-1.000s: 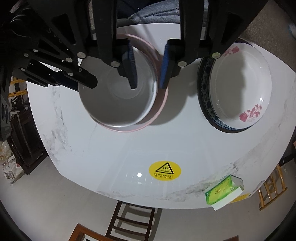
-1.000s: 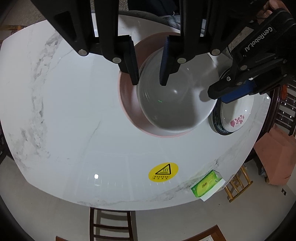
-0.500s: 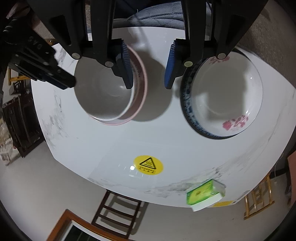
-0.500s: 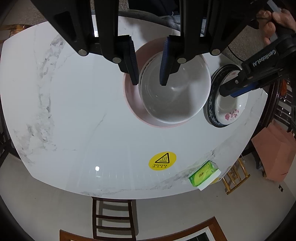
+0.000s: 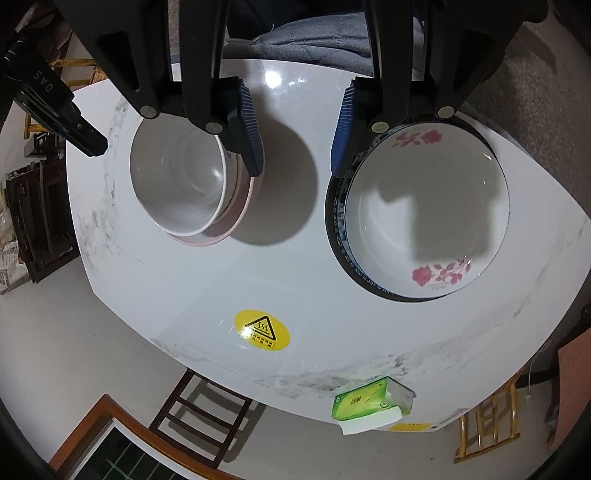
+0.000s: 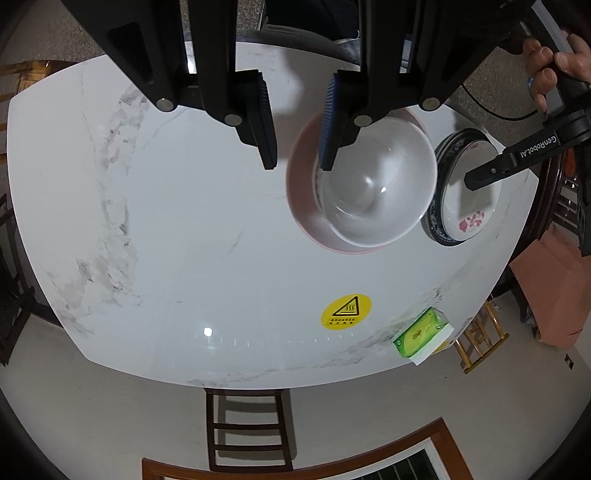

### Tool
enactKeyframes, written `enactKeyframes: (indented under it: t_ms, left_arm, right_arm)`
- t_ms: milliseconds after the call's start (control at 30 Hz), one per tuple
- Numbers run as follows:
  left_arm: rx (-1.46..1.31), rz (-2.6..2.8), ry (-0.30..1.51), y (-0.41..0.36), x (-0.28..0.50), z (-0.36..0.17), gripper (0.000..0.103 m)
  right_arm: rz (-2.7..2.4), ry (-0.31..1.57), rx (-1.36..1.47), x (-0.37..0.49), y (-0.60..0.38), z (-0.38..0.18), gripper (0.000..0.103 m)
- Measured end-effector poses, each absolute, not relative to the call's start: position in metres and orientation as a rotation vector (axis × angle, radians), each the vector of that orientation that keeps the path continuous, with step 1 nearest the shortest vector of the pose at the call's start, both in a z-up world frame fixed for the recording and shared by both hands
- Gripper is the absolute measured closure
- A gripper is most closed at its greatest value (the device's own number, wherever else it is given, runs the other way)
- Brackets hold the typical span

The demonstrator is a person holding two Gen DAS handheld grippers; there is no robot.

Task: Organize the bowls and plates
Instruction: 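Lift the pink-rimmed bowl with its nested bowls using both grippers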

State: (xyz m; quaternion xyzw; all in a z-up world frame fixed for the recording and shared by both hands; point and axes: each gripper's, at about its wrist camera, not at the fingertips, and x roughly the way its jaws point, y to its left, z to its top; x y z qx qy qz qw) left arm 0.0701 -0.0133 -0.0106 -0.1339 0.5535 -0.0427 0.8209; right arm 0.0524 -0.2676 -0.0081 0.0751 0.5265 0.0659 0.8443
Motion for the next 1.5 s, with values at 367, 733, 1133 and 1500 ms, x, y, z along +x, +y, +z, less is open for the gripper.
enactKeyframes:
  t_ms: [367, 733, 1133, 1500]
  left_arm:
    - [-0.309, -0.087, 1.230, -0.019, 0.076, -0.027, 0.069]
    - [-0.309, -0.067, 1.265, -0.025, 0.081, -0.045, 0.070]
    - [-0.352, -0.106, 1.223, -0.022, 0.079, -0.031, 0.071]
    - [-0.334, -0.117, 1.279, -0.038, 0.086, -0.052, 0.074]
  right_arm:
    - [0.130, 1.170, 0.194, 0.056, -0.272, -0.030, 0.079]
    - [0.129, 1.218, 0.199, 0.059, -0.271, -0.051, 0.079]
    - [0.133, 1.220, 0.200, 0.064, -0.269, -0.054, 0.079]
    - [0.118, 1.218, 0.177, 0.067, -0.265, -0.059, 0.079]
